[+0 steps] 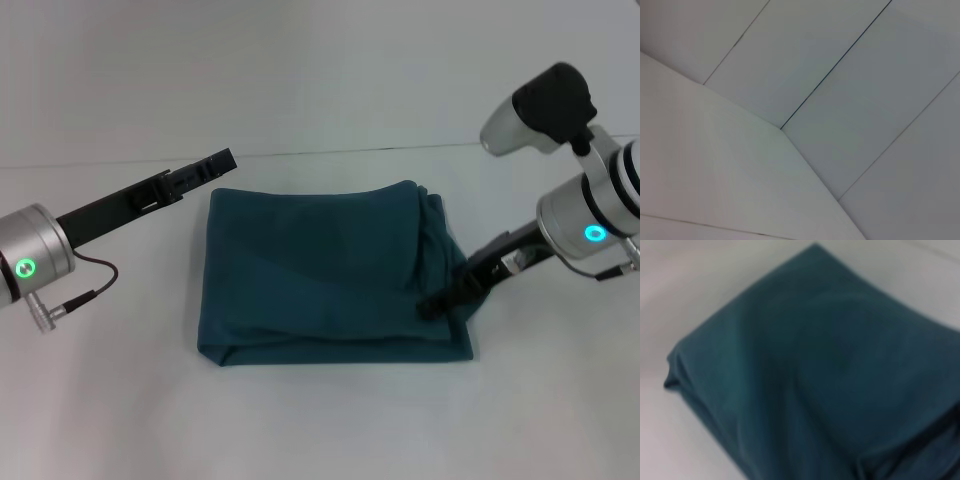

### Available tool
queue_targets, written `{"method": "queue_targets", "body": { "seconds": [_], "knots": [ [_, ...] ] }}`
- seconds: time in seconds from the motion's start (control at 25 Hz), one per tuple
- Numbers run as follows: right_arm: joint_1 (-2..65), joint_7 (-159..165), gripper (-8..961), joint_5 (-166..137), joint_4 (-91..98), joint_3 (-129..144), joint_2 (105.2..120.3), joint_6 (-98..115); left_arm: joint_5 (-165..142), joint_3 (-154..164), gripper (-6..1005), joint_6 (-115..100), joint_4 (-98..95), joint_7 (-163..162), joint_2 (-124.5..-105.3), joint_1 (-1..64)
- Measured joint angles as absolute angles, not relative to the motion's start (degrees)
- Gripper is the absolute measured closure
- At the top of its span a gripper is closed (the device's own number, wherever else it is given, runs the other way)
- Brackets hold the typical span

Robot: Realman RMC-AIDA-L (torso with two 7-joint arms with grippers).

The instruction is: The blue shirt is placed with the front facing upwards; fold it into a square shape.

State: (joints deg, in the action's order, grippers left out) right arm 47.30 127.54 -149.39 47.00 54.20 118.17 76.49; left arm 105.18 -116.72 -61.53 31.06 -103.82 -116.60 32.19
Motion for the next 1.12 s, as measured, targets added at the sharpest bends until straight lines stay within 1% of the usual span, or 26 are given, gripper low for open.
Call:
{"method": "queue_targets", "body": {
  "seconds": [0.12,0.32,0.48,0.68,0.84,0.96,1.12],
  "knots": [
    [46.0,127.7,70,-150.0,47.1,55.2,118.52,78.0,105.3,-116.9,112,-61.8,31.1,-103.9,-116.85,31.8],
    [44.6,127.9,70,-154.1,46.4,57.0,119.74,76.5,105.4,-118.6,111,-63.7,31.2,-103.8,-117.24,31.4],
    [43.7,127.5,70,-152.6,48.2,56.7,119.75,76.4,105.3,-120.0,111,-65.1,31.3,-103.7,-117.05,31.2],
    [41.2,128.2,69,-145.6,59.1,56.1,119.48,80.2,105.3,-122.1,111,-66.7,31.3,-104.0,-116.22,31.0],
    [41.4,129.2,69,-144.3,65.3,53.5,119.4,83.8,105.2,-123.6,111,-68.0,31.4,-104.1,-115.79,30.9],
    [42.0,129.0,69,-143.4,65.7,52.3,119.38,83.9,105.2,-123.7,111,-68.0,31.4,-104.0,-115.54,30.9],
    [42.6,128.6,71,-143.1,62.2,54.6,119.5,78.6,105.1,-123.7,112,-67.7,31.4,-103.7,-115.51,31.1]
  ]
}}
